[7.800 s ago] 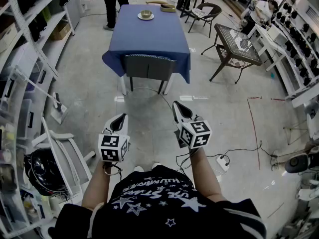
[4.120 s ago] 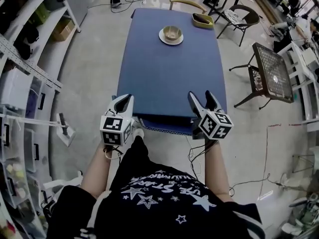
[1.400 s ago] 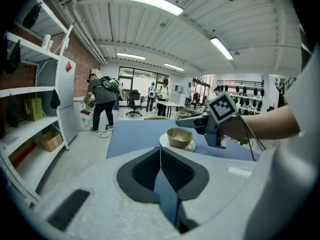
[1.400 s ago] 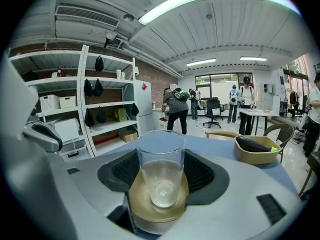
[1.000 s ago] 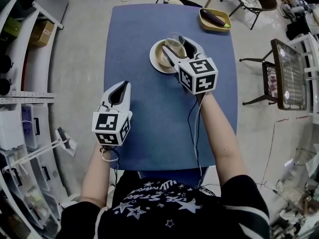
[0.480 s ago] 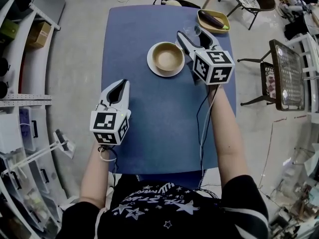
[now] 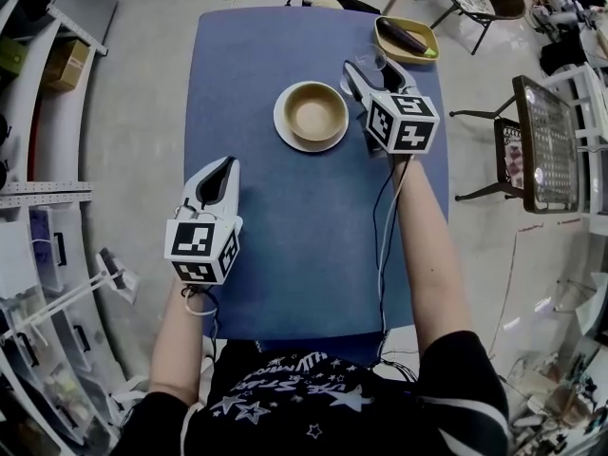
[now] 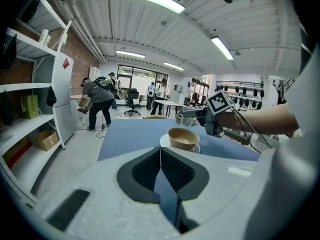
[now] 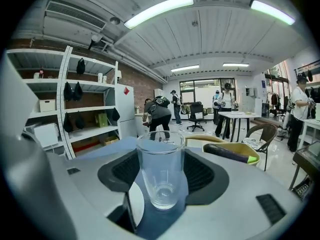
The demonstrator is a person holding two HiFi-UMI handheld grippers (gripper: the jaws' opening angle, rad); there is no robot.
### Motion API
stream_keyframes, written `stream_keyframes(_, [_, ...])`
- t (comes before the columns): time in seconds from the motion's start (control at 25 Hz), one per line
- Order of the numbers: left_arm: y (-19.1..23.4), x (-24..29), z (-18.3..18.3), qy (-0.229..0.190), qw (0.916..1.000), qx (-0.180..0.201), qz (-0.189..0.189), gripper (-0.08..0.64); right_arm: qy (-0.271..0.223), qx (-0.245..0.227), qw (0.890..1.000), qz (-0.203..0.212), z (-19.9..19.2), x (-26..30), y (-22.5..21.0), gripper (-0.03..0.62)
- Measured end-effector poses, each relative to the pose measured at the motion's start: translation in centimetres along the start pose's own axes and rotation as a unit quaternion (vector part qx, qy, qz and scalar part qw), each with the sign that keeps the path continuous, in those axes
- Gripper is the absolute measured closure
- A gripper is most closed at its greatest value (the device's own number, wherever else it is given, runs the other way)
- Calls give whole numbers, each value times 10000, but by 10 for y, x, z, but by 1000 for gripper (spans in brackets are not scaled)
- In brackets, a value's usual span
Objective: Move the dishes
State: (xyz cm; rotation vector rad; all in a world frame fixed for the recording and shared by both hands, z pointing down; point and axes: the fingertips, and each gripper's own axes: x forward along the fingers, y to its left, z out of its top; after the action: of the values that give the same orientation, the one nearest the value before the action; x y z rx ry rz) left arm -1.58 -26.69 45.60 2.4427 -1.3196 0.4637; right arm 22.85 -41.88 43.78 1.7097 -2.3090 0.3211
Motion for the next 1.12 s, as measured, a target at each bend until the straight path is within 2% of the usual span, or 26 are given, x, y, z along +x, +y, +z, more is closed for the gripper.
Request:
stream_keyframes(0.68, [2,-3,-2,-4,10000,-78,29,538,73,-34,9998,-205,-11,4,-1,313])
stream_keyframes(0.8, [1,-5,0,-38,9999,-112,27,540,124,-30,9997,-207,-12,-2,-1,290])
stream_keyframes(1.12, [-7,-17,2,-101,9998,-171,12,539,199,562,9981,-145,-26,-41,15,299])
